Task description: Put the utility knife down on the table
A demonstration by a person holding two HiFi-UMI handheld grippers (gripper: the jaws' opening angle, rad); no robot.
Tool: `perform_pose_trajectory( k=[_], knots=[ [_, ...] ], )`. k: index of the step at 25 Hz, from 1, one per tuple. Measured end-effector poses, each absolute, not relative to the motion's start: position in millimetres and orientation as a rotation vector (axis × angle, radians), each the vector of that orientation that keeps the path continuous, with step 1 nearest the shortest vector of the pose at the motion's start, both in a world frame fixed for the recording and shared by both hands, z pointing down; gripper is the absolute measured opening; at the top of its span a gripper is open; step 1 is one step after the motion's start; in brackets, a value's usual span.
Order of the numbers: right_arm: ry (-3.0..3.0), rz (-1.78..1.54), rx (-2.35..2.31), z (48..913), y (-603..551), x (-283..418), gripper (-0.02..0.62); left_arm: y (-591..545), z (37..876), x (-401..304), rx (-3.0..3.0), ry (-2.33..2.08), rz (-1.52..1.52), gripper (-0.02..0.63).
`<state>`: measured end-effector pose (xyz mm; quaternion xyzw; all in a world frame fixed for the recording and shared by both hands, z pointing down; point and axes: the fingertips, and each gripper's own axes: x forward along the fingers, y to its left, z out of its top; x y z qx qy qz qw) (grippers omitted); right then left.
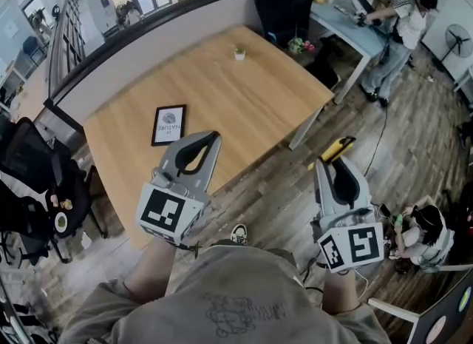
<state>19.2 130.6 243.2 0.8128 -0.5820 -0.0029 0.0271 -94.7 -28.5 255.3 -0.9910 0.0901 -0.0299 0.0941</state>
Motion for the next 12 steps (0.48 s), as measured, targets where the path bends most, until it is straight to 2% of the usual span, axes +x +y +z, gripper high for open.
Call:
perform_pose_trajectory(
  k=[12],
  knots=[
    [-1.835, 0.030, 2.465, 260, 35, 85, 0.120, -117, 279, -36, -2.964, 0.306, -0.133, 0.000]
  ],
)
